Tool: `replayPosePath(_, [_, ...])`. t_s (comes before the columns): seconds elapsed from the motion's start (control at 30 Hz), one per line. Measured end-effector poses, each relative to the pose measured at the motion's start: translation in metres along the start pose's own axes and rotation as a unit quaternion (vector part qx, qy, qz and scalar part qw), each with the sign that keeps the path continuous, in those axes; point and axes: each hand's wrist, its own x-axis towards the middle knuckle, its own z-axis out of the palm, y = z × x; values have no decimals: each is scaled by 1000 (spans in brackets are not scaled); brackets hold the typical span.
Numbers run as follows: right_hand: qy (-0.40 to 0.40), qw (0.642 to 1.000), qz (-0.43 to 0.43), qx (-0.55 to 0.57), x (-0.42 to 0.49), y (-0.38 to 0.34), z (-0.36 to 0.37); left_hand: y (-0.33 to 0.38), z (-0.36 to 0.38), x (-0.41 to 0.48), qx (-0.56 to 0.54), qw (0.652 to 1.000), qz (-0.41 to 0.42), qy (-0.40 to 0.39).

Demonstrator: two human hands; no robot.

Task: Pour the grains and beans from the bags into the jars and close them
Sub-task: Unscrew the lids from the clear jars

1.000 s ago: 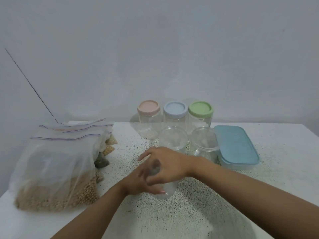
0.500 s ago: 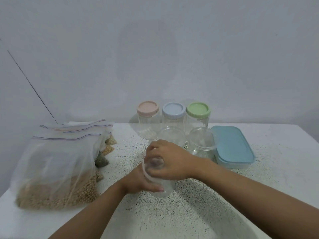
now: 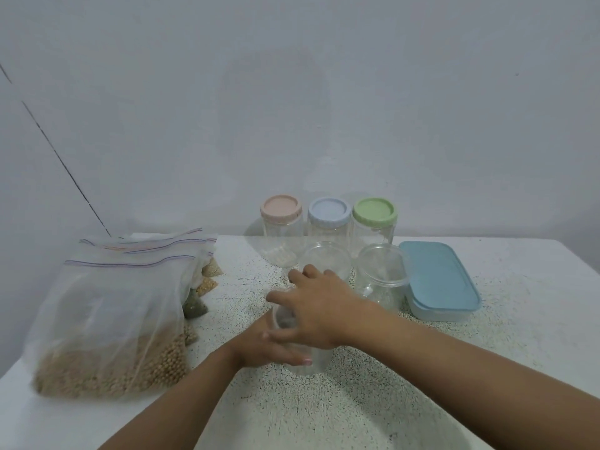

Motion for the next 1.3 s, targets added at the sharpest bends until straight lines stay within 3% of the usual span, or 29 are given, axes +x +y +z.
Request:
replayPosePath(0.13, [-6,999,-1,-43,2,-9,4,-3,1,-2,10,1000,-27,-7])
replayPosePath(0.3, [-44,987,-107,113,8,5,-4,0,-2,-3,21,999,-38,-16])
replayPosePath(0.37, [-28,986,-77,142,6,6,-7,3,-2,-4,31,999,-18,-18])
replayPosePath(0.5, [-29,998,58,-2,0,-5,-5,4,-2,-4,6,1000,-7,-13])
replayPosePath(0.6, [-37,998,54,-15,0,-10,-2,4,-2,-3,7,1000,10,-13])
replayPosePath(0.8, [11,996,-53,74,-4,5,-7,2,-2,-3,8,1000,-4,-18])
replayPosePath(0.9, [77,975,-69,196,-15,18,-13,-8,0,-1,-23,1000,-5,6])
replayPosePath(1.03, [195,907,-9,374,-42,36,-11,-16,7,-1,-66,996,-47,38])
replayPosePath(1.2, [287,886,146,334,-92,64,46,-9,29,2,-17,995,-34,95])
replayPosePath(1.3, [301,846,220,381,-112,83,82,-5,42,7,8,992,-14,123])
